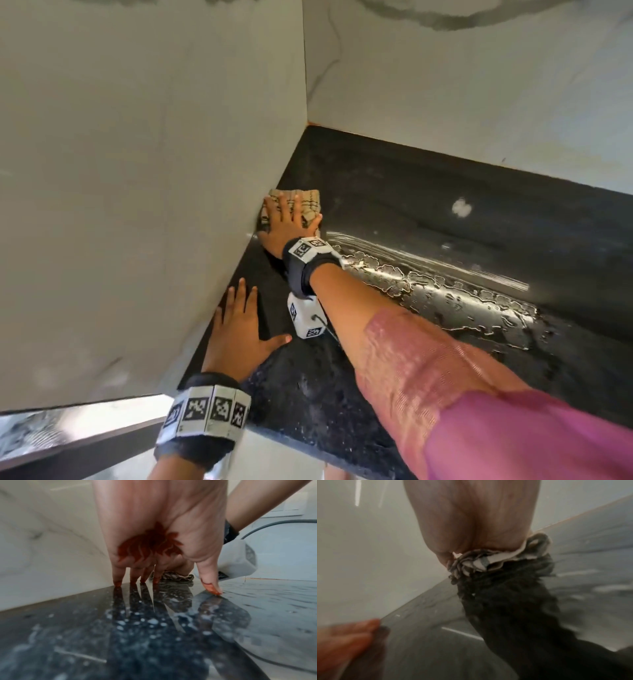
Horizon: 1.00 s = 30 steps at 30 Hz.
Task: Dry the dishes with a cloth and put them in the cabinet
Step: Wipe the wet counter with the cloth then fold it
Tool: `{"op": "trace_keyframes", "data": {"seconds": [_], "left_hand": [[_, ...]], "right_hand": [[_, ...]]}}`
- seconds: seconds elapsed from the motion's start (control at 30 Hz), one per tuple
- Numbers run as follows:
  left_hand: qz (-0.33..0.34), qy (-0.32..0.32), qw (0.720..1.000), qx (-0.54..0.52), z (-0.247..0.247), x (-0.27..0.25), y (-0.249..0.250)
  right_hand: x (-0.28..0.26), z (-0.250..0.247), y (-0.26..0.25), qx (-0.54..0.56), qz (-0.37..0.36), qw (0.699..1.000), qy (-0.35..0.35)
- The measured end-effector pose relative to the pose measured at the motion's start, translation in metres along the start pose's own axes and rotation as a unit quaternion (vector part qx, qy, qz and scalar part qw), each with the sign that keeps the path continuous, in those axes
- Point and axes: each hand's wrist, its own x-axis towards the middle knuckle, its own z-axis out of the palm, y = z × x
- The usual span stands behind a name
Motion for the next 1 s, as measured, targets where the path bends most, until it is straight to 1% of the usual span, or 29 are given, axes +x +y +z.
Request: {"op": "trace_keyframes", "data": {"seconds": [0.07,0.13,0.2,0.27,0.33,0.4,0.5,0.57,0.67,0.77,0.87,0.93,1.0], "left_hand": [[-0.01,-0.004,1.0,0.006,0.0,-0.005,0.009],[-0.009,-0.017,1.0,0.014,0.001,-0.01,0.022],[0.001,-0.03,0.999,0.028,0.002,-0.018,0.04],[0.018,-0.04,0.998,0.037,0.007,-0.025,0.065],[0.04,-0.054,0.997,0.04,0.015,-0.033,0.091],[0.076,-0.074,0.993,0.051,0.027,-0.042,0.128],[0.136,-0.082,0.985,0.068,0.046,-0.055,0.185],[0.178,-0.091,0.975,0.093,0.066,-0.063,0.229],[0.218,-0.093,0.964,0.121,0.084,-0.075,0.275],[0.246,-0.085,0.957,0.129,0.105,-0.085,0.317],[0.245,-0.081,0.958,0.128,0.113,-0.09,0.332],[0.249,-0.078,0.959,0.114,0.113,-0.09,0.33],[0.265,-0.074,0.955,0.11,0.111,-0.089,0.322]], "right_hand": [[-0.014,0.003,0.013,-0.034,-0.043,0.998,-0.009],[-0.031,0.0,0.039,-0.05,-0.081,0.995,-0.013],[-0.053,-0.005,0.07,-0.042,-0.087,0.995,-0.003],[-0.082,-0.011,0.11,-0.023,-0.067,0.997,0.019],[-0.115,-0.018,0.152,-0.002,-0.032,0.999,0.042],[-0.158,-0.025,0.204,0.011,0.013,0.998,0.067],[-0.222,-0.037,0.281,0.027,0.094,0.989,0.11],[-0.272,-0.046,0.339,0.042,0.163,0.976,0.136],[-0.331,-0.057,0.412,0.069,0.256,0.95,0.167],[-0.388,-0.06,0.478,0.09,0.325,0.92,0.197],[-0.427,-0.052,0.511,0.107,0.378,0.893,0.218],[-0.447,-0.044,0.516,0.119,0.41,0.875,0.227],[-0.458,-0.033,0.512,0.139,0.444,0.851,0.243]]}}
